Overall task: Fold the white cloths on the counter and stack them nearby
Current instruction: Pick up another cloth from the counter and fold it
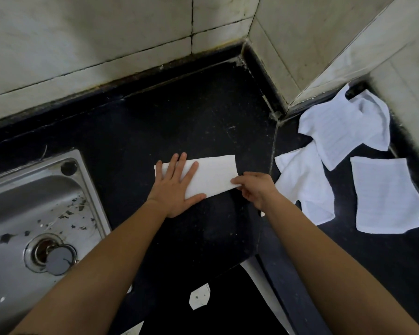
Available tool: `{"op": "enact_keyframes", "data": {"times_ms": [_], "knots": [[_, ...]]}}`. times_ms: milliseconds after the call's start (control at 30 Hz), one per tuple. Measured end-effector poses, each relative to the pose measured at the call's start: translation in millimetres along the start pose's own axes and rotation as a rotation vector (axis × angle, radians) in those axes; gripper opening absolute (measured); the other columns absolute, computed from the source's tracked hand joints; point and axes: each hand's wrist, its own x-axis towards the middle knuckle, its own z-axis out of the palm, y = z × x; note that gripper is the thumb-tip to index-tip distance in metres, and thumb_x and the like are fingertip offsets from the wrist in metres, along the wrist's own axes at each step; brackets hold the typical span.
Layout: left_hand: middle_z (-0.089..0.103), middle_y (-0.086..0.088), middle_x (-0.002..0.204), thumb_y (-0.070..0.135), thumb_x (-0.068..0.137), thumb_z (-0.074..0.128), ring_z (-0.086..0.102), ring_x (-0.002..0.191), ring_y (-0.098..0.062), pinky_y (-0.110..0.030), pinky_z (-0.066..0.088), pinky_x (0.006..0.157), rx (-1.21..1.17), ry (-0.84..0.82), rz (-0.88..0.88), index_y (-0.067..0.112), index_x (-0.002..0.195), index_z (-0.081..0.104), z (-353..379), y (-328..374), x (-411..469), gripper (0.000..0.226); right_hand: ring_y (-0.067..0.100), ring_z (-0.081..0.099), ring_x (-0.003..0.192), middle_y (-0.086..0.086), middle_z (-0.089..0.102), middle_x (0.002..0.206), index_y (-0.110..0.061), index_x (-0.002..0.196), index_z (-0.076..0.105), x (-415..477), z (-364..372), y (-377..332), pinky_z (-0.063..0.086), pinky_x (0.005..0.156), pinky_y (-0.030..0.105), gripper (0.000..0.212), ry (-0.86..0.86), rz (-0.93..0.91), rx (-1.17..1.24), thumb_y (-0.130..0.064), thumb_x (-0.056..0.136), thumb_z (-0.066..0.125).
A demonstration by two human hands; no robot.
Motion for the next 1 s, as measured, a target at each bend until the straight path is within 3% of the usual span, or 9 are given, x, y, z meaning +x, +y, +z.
{"op": "enact_keyframes", "data": {"times_ms": [67,200,300,367,433,500,600,700,1000], "knots": [[-0.022,-0.010,0.162,0.086,0.081,0.001,-0.018,0.149,-0.031,-0.062,-0.008,0.117,-0.001,0.000,0.001,0.030,0.153,-0.020,1,1,0,0.093,0.011,0.061,0.063,0.006,0.068,0.083,-0.009,0.086,0.067,-2,-3,-3,0.042,0.046,0.018,0.019,-0.050,0.071,0.033,-0.001,0.074,0.079],[-0.022,-0.011,0.161,0.085,0.082,0.002,-0.019,0.149,-0.031,-0.062,-0.008,0.117,0.007,-0.014,0.005,0.030,0.153,-0.019,-2,2,-1,0.092,0.007,0.061,0.060,-0.002,0.070,0.076,-0.013,0.096,0.070,-6,-3,-5,0.037,0.048,0.020,0.023,-0.055,0.095,-0.066,-0.020,0.077,0.081],[-0.025,-0.012,0.161,0.082,0.084,-0.001,-0.022,0.149,-0.030,-0.062,-0.008,0.117,0.010,-0.040,0.003,0.028,0.153,-0.021,-9,5,-2,0.090,0.011,0.062,0.072,-0.001,0.070,0.091,-0.016,0.098,0.072,-7,1,-3,0.042,0.052,0.023,0.022,0.026,-0.041,-0.141,-0.030,0.082,0.078],[-0.024,-0.012,0.161,0.076,0.089,0.001,-0.021,0.149,-0.028,-0.060,-0.008,0.118,-0.028,0.005,-0.031,0.026,0.153,-0.018,-16,6,-8,0.083,0.015,0.067,0.086,-0.004,0.071,0.095,-0.019,0.099,0.076,-8,5,-3,0.055,0.069,0.029,0.018,0.122,-0.219,-0.289,-0.031,0.085,0.074],[-0.007,-0.013,0.164,0.062,0.098,0.015,-0.004,0.151,-0.031,-0.057,0.005,0.119,-0.113,0.130,-0.142,0.020,0.156,-0.005,-26,3,-18,0.074,0.014,0.068,0.088,-0.016,0.066,0.080,-0.023,0.095,0.078,-15,13,-4,0.053,0.075,0.027,0.015,0.194,-0.413,-0.455,-0.031,0.086,0.069],[0.029,-0.017,0.154,0.045,0.101,0.034,0.031,0.139,-0.034,-0.053,0.026,0.111,-0.263,0.274,-0.324,0.013,0.154,0.021,-32,-7,-30,0.064,0.005,0.064,0.074,-0.023,0.060,0.068,-0.023,0.092,0.079,-24,26,-7,0.044,0.064,0.018,0.015,0.244,-0.573,-0.520,-0.031,0.086,0.067],[0.053,-0.016,0.131,0.031,0.102,0.044,0.051,0.120,-0.032,-0.048,0.040,0.103,-0.657,0.354,-0.635,0.009,0.144,0.039,-29,-33,-48,0.049,0.001,0.059,0.062,-0.013,0.065,0.067,-0.021,0.091,0.077,-41,57,-10,0.040,0.056,0.014,0.017,0.276,-0.787,-0.596,-0.032,0.086,0.065],[0.051,-0.016,0.137,0.030,0.103,0.044,0.052,0.122,-0.030,-0.043,0.040,0.107,-1.070,0.276,-0.841,0.010,0.143,0.042,-23,-58,-59,0.044,0.019,0.065,0.073,0.003,0.070,0.085,-0.014,0.101,0.075,-55,93,-4,0.048,0.064,0.024,0.024,0.261,-0.949,-0.747,-0.031,0.090,0.063],[0.048,-0.009,0.136,0.031,0.102,0.048,0.053,0.116,-0.024,-0.043,0.042,0.108,-1.261,0.210,-0.816,0.018,0.141,0.044,-21,-70,-64,0.042,0.030,0.065,0.088,0.011,0.063,0.102,-0.007,0.108,0.068,-56,159,42,0.048,0.070,0.034,0.038,-0.027,-0.939,-1.169,-0.039,0.101,0.050]]}}
